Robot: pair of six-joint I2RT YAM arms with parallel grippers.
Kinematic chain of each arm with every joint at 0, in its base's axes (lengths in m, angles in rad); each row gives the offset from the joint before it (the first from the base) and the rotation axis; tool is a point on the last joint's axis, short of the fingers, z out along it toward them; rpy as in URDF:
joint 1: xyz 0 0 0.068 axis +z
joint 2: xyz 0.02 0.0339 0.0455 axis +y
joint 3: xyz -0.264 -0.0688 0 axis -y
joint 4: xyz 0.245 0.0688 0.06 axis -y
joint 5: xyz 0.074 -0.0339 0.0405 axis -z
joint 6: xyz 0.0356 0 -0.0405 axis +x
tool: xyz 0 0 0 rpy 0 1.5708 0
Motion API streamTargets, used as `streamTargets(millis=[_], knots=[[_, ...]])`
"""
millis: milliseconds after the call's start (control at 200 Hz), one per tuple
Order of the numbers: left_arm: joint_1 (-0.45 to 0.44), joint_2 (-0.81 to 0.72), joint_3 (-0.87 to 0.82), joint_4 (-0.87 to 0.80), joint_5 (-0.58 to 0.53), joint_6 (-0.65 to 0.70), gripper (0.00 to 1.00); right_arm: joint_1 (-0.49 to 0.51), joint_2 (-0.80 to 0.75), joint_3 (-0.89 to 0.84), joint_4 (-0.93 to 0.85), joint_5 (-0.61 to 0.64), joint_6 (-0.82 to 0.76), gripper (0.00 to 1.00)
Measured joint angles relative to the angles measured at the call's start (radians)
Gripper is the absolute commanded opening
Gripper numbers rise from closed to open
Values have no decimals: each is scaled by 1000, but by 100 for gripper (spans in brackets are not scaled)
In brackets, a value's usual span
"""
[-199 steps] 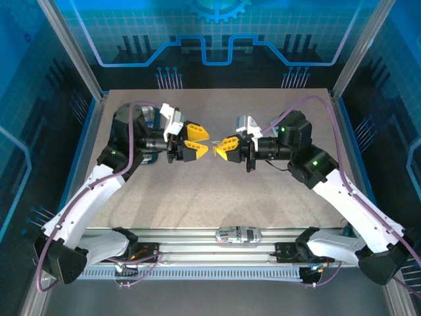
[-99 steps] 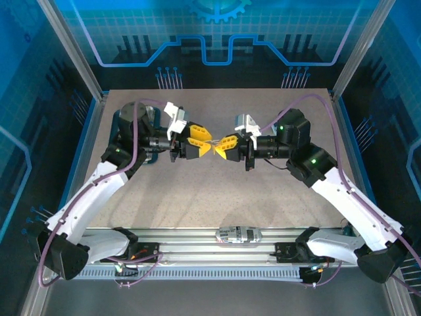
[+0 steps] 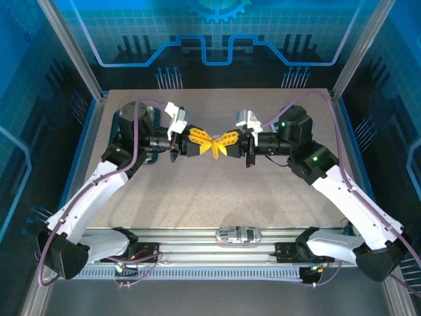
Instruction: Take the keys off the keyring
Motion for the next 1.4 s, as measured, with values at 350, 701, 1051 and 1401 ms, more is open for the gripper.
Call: streamTargets(millis=[350, 701, 1051, 1401], knots=[[-19, 0, 19, -30, 1, 6, 30, 2, 18, 24, -42, 36, -36, 0], [-28, 0, 32, -37, -16, 11, 29, 3, 23, 26, -72, 83, -61, 0], [-28, -54, 10, -66, -116, 31, 31, 3, 5, 6, -56, 109, -59, 0], [-19, -109, -23, -77, -233, 23, 41, 3, -15, -12, -26, 108, -44, 0]])
